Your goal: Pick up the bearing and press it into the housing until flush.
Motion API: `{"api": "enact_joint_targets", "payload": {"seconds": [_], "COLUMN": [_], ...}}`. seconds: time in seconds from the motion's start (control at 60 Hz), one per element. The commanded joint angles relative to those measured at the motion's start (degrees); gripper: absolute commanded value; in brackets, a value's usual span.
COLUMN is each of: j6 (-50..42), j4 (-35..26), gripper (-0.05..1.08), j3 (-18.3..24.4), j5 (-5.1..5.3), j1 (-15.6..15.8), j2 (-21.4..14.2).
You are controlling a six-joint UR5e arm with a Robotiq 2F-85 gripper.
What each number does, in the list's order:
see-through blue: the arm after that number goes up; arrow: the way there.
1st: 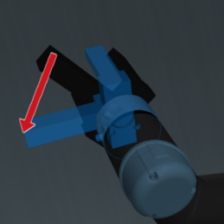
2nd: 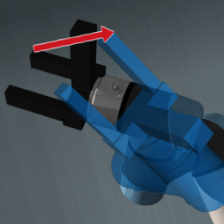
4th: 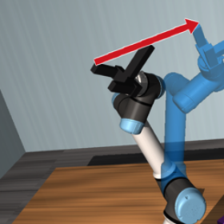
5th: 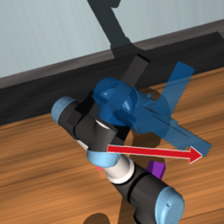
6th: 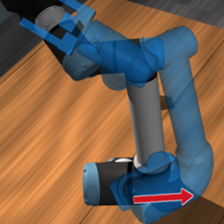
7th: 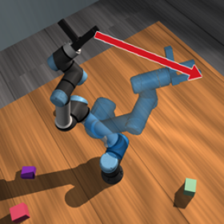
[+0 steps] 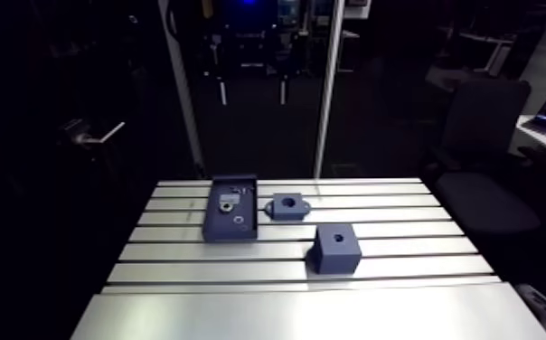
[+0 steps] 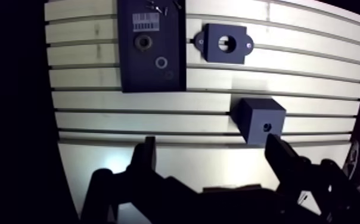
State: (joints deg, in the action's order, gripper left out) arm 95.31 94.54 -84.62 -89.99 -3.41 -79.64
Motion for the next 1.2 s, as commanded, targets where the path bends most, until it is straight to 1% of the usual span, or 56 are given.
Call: {"api": "enact_joint_targets", "payload": {"seconds": [0.017,0.05,0.1,0.133,0.217,0.283,0.35,0.467,0.5,0.7,0.833,0.967,1.0,1.083,1.117,1.2], "j6": [-3.34,-3.71,-4.06,-4.69,-5.30,-6.20,-6.15,-6.14,-6.14,-6.39,-6.41,-6.33,-6.24,-6.31,-6.23,-6.23], "j4": [9.33,10.50,11.57,13.23,14.55,16.15,16.75,19.42,19.42,20.53,21.16,21.33,21.59,21.61,21.68,21.69], "gripper": [0.00,0.00,0.00,0.00,0.01,0.01,0.01,0.01,0.01,0.01,0.02,0.10,0.17,0.19,0.22,0.23], "j3": [-2.73,-3.07,-3.20,-3.53,-4.07,-4.44,-4.60,-5.14,-5.14,-4.90,-4.98,-5.07,-5.15,-5.16,-5.23,-5.24], "j5": [-0.39,-0.55,-0.50,-0.49,-0.58,-0.58,-0.66,-0.60,-0.60,-0.67,-0.76,-0.75,-0.67,-0.67,-0.58,-0.58], "j1": [3.66,4.04,4.25,4.60,5.05,5.97,6.26,6.57,6.57,6.57,6.75,6.84,6.84,6.91,6.93,7.40], "j2": [4.60,5.07,5.66,6.74,7.71,9.46,9.98,12.36,12.36,15.71,16.89,17.69,18.12,18.32,18.66,18.85]}}
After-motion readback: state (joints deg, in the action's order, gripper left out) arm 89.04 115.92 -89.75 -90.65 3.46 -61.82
